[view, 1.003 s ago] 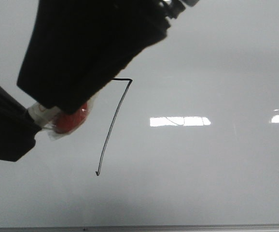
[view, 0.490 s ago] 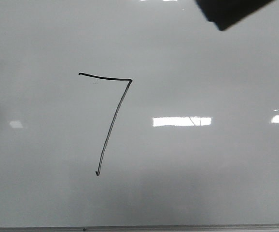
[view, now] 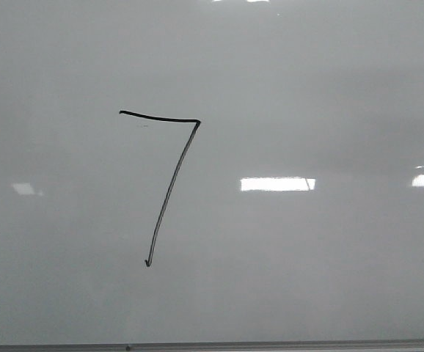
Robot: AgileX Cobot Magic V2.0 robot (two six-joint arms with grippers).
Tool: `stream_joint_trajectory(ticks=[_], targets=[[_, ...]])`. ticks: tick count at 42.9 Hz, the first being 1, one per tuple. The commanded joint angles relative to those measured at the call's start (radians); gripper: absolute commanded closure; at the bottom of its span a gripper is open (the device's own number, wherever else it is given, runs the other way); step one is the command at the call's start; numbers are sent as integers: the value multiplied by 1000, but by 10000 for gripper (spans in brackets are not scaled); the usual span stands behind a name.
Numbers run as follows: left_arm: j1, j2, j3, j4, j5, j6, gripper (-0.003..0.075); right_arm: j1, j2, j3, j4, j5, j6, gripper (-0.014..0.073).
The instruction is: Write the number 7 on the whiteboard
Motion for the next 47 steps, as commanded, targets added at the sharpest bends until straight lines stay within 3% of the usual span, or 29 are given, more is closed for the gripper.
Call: stream_joint_trajectory(ticks=[1, 10, 21, 26, 37, 41, 47], targets=[[4, 62, -27, -12, -204, -10, 741, -7, 1, -23, 24, -71, 3, 662], [4, 209, -32, -12, -349, -10, 741, -7, 1, -23, 24, -66, 3, 662], [4, 279, -32, -12, -379, -10, 734, -7, 1, -23, 24, -65, 3, 662], [4, 279, -32, -12, -379, -10, 658, -7, 1, -23, 24, -65, 3, 662], [4, 230, -32, -12, -371, -10, 347, -7, 1, -23, 24, -65, 3, 662], [4, 189, -32, -12, -369, -10, 301, -7, 1, -23, 24, -65, 3, 662], [4, 121, -32, -12, -324, -10, 298, -7, 1, -23, 24, -65, 3, 662]])
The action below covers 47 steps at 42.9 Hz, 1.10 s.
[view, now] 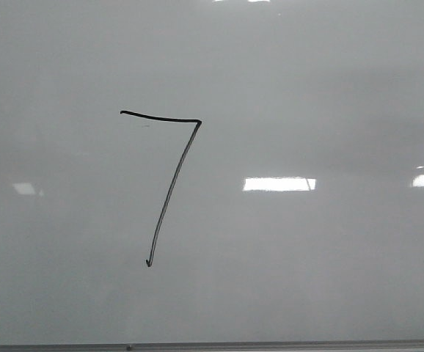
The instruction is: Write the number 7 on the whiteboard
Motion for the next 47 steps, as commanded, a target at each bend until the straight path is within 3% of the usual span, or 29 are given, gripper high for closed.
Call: stream_joint_trajectory(ticks=[1, 15, 18, 26, 34, 47], targets=[[4, -79, -30, -12, -15, -10, 298, -7, 2, -27, 18, -63, 3, 662], [-25, -436, -3, -12, 159, -9, 326, -7, 2, -27, 18, -66, 3, 662], [-47, -512, 21, -12, 163, -9, 401, -7, 2, -27, 18, -66, 3, 662], [-104, -722, 74, -12, 233, -9, 731, -7, 2, -27, 18, -65, 3, 662], [-120, -837, 95, -16, 300, -9, 741, -7, 2, -27, 18, -63, 3, 662], [-120, -848, 95, -16, 307, -9, 741, -7, 2, -27, 18, -61, 3, 662]])
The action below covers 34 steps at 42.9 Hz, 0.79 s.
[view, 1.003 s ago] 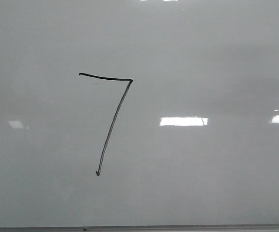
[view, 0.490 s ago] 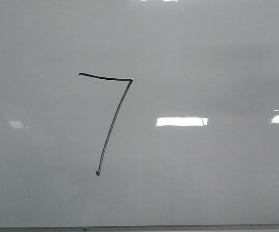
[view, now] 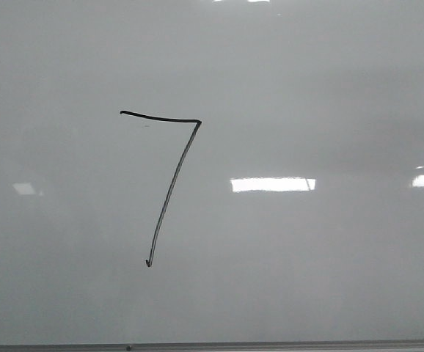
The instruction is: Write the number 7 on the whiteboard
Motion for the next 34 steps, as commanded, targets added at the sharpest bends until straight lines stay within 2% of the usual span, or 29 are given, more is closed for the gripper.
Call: stream_joint_trajectory(ticks=[1, 23, 34], targets=[[-7, 5, -27, -9, -67, -9, 741, -7, 2, -27, 18, -60, 2, 662], [-7, -20, -2, 0, -76, -9, 741, -7, 2, -27, 18, -59, 2, 662], [-5, -258, 140, -81, -87, 0, 741, -7, 2, -27, 18, -58, 2, 662]])
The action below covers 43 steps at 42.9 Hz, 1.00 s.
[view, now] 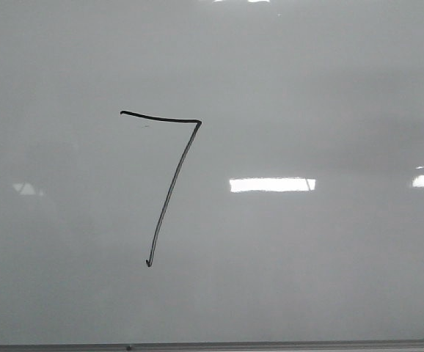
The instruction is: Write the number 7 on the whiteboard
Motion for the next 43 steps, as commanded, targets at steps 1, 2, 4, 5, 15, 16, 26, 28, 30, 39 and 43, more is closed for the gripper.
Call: stream_joint_trajectory(ticks=[1, 2, 4, 5, 15, 16, 26, 28, 30, 39, 43], targets=[[-5, -89, 33, -46, -86, 0, 741, -7, 2, -27, 18, -58, 2, 662], [-5, -123, 50, -46, -86, 0, 741, -7, 2, -27, 18, -58, 2, 662], [-5, -172, 88, -52, -86, 0, 741, -7, 2, -27, 18, -58, 2, 662], [-5, -203, 104, -52, -86, 0, 741, -7, 2, -27, 18, -58, 2, 662], [-5, -293, 246, -74, -109, 32, 741, -7, 2, -27, 18, -55, 2, 662], [-5, -298, 262, -74, -116, 32, 741, -7, 2, -27, 18, -55, 2, 662], [-5, -301, 345, -74, -229, 32, 741, -7, 2, -27, 18, -54, 2, 662], [-5, -301, 345, -74, -226, 32, 741, -7, 2, -27, 18, -54, 2, 662], [-5, -301, 345, -74, -222, 32, 741, -7, 2, -27, 18, -54, 2, 662], [-5, -301, 345, -74, -222, 32, 741, -7, 2, -27, 18, -54, 2, 662], [-5, -301, 345, -74, -222, 32, 741, -7, 2, -27, 18, -54, 2, 662]])
